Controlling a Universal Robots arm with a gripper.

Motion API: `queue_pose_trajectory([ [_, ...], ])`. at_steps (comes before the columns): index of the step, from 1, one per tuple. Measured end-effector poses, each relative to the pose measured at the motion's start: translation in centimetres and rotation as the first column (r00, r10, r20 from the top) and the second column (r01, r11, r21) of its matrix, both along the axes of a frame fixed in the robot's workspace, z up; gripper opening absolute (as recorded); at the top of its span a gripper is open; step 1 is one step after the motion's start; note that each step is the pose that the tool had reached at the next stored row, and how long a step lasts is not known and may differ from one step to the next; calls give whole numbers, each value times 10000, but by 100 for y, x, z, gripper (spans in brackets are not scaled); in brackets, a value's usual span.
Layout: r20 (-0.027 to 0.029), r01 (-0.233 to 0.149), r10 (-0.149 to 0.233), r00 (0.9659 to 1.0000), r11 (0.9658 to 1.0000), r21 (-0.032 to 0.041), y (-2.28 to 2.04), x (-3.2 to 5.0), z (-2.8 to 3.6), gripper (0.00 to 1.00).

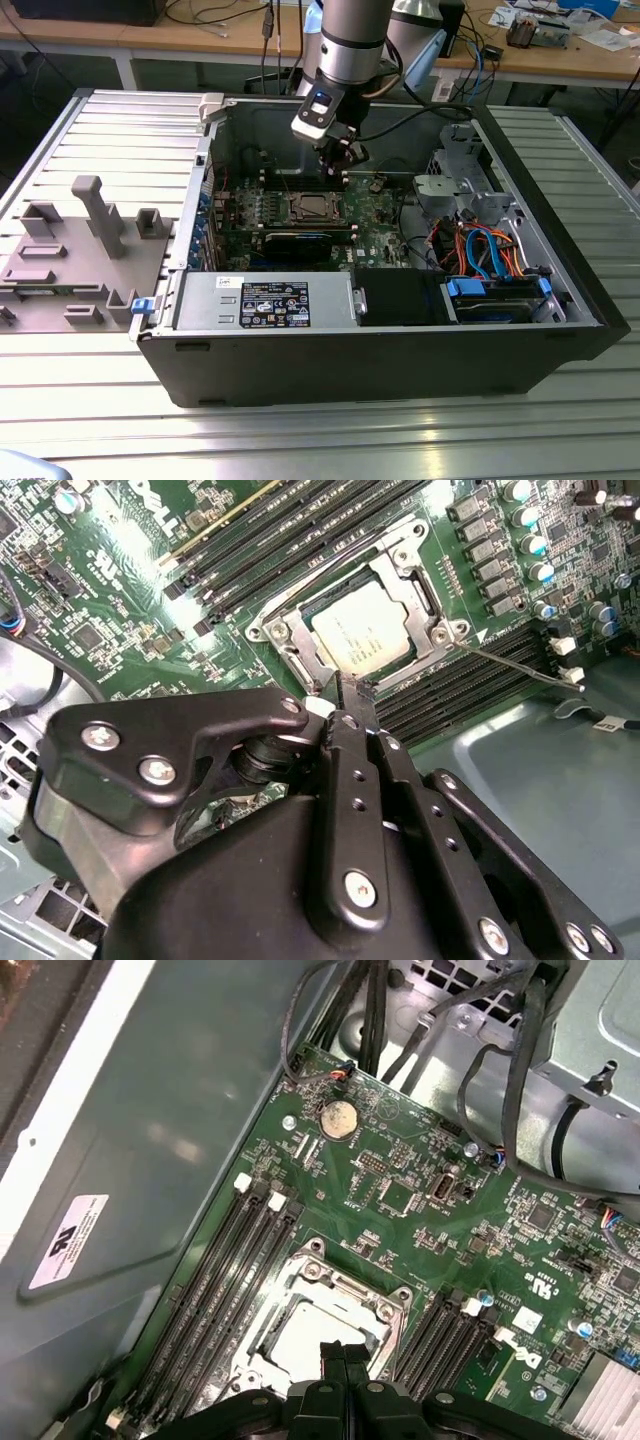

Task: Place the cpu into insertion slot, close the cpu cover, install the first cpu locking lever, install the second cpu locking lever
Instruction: 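Install the first cpu locking lever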

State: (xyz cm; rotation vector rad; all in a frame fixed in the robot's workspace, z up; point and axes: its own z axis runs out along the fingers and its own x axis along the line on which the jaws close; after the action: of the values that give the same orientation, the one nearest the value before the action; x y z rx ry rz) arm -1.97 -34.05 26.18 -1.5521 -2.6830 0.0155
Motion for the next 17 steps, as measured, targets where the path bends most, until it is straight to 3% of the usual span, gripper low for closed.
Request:
queue_pose_trajectory([
  [17,0,-453,453,9990,9990,1,0,0,0,11],
])
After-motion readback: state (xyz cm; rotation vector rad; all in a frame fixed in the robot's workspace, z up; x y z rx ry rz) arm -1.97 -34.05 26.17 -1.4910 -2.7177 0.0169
